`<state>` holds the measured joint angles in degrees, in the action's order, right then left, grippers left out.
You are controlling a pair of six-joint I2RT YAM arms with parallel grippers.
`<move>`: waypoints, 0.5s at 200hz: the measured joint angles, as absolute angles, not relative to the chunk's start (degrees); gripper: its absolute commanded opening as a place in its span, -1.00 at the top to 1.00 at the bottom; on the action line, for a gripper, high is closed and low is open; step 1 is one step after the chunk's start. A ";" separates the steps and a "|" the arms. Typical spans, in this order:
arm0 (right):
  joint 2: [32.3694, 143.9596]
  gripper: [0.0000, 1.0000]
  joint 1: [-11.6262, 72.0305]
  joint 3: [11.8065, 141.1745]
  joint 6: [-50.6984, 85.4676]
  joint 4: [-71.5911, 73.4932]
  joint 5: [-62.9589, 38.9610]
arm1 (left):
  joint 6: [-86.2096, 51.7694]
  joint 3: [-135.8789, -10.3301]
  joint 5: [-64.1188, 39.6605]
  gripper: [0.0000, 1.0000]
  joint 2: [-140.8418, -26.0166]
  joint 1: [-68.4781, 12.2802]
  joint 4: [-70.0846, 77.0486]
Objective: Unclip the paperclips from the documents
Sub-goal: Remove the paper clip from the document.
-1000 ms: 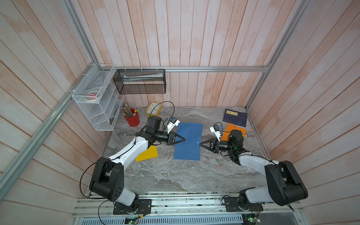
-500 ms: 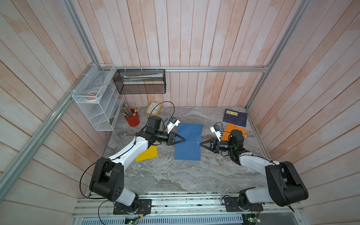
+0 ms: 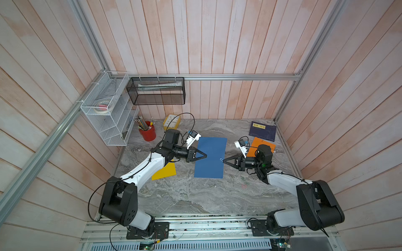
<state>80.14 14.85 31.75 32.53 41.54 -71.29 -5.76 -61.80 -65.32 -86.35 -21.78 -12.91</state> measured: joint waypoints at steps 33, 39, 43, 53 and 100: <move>80.14 0.86 14.83 31.75 32.49 41.41 -71.29 | -5.76 -61.80 -65.32 1.00 -86.32 -21.76 -12.91; 80.14 0.86 14.85 31.75 32.47 41.34 -71.29 | -5.76 -61.80 -65.32 1.00 -86.32 -21.76 -12.93; 80.14 0.86 14.83 31.73 32.42 41.32 -71.31 | -5.76 -61.80 -65.32 1.00 -86.32 -21.76 -12.93; 80.12 0.86 14.83 31.75 32.34 41.17 -71.29 | -5.76 -61.80 -65.32 1.00 -86.32 -21.76 -13.04; 79.88 0.86 14.81 31.75 31.79 40.49 -71.29 | -5.76 -61.80 -65.32 1.00 -86.06 -21.76 -13.32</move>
